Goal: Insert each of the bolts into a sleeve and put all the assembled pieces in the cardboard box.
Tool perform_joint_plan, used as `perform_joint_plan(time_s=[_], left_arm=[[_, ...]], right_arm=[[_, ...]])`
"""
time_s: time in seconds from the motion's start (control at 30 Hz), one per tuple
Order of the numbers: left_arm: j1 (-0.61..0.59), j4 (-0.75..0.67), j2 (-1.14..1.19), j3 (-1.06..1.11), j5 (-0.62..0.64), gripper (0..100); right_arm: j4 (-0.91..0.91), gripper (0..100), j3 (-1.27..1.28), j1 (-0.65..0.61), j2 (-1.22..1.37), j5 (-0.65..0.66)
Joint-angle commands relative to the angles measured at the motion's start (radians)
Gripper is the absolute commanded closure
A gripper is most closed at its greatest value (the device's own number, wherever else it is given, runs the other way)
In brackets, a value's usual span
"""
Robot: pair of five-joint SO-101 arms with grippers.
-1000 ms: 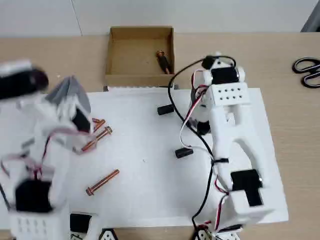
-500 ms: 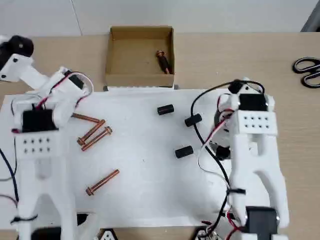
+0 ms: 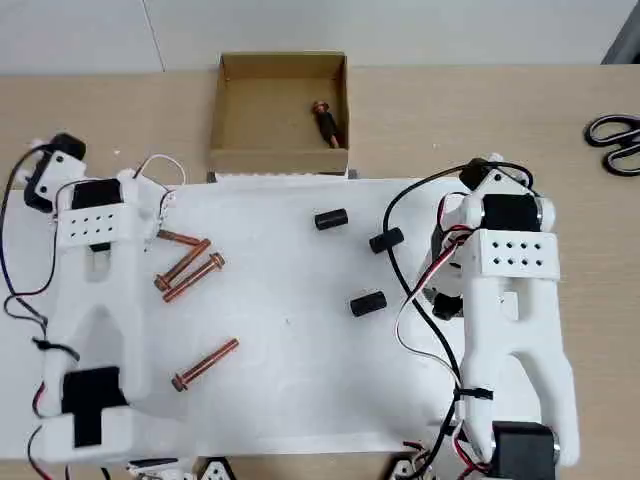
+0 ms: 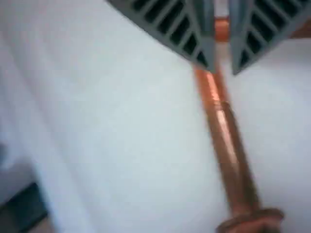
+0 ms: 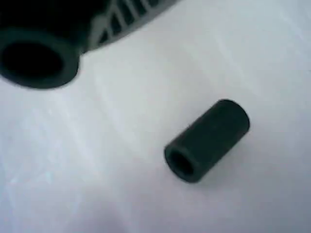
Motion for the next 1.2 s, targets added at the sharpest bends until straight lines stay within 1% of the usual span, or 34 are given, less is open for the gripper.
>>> perform_joint_plan(time_s=[0.0,0.13,0.23,0.43,0.57,0.77,0.83,0.97,1.03,1.17], left_arm=[[-0.006,-0.043,0.020,-0.051,0.005,99],[-0.006,-0.077,0.021,-0.053,0.069,99],[-0.008,-0.114,0.029,-0.053,0.072,99],[-0.055,-0.181,0.032,-0.051,0.092,99],[-0.060,-0.190,0.032,-0.051,0.094,99],[-0.060,-0.192,0.032,-0.051,0.095,99],[-0.060,-0.192,0.032,-0.051,0.095,96],[-0.054,-0.192,0.032,-0.050,0.095,88],[-0.054,-0.193,0.034,-0.050,0.095,88],[-0.054,-0.207,0.092,-0.050,0.095,90]], right_arm=[[-0.012,99.5,-0.006,0.004,-0.035,0.008],[-0.012,99.5,-0.005,0.004,-0.035,0.008],[-0.012,99.5,-0.005,0.004,-0.035,0.006],[-0.015,99.5,0.009,0.004,-0.035,0.008],[-0.061,99.5,0.069,0.001,-0.035,0.008],[-0.082,99.5,0.091,-0.071,-0.033,0.008],[-0.082,99.5,0.091,-0.071,-0.033,0.009],[-0.082,99.5,0.091,-0.070,-0.033,0.009],[-0.087,99.5,0.091,-0.071,-0.033,0.009],[-0.096,99.5,0.091,-0.073,-0.033,0.009]])
